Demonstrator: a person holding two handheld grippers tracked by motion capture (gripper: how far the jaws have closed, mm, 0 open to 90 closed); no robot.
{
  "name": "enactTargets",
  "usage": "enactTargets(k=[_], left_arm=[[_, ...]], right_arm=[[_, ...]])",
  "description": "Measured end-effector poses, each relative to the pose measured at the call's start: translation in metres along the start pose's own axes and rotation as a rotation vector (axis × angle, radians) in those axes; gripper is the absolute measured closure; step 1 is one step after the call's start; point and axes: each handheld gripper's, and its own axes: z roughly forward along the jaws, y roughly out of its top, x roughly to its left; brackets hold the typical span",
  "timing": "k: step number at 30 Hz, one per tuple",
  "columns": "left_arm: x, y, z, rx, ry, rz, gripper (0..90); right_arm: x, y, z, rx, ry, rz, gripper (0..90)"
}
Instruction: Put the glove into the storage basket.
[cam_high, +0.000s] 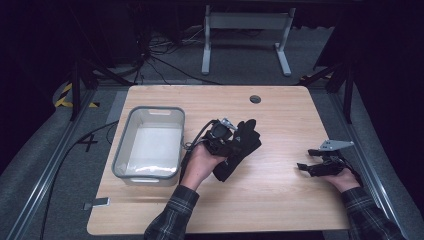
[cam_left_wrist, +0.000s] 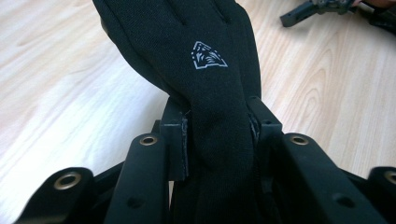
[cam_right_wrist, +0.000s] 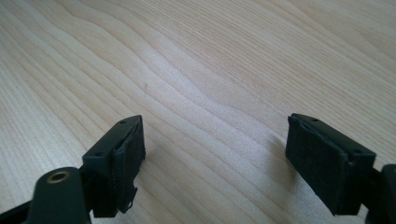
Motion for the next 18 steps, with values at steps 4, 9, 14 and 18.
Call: enactTargets(k=[4,9,14,18], left_arm=[[0.006,-0.005,-0.012,-0.010,0.019,-0.012,66.5],[0.016,-0.013,-0.032,-0.037,0.049,-0.033,66.4],[0.028,-0.022,-0.054,-0.058,0.094,-0.057,66.4],[0.035,-0.029,-0.068,-0.070,0.124,-0.075,66.4]], right_arm=[[0.001,0.000,0.000,0.001,-0.003,-0.005,20.3],[0.001,0.000,0.001,0.006,-0.003,-0.009,18.4],[0.000,0.002,0.003,0.014,-0.013,-0.003,10.7],[0.002,0.000,0.006,0.000,-0.011,-0.010,5.6]])
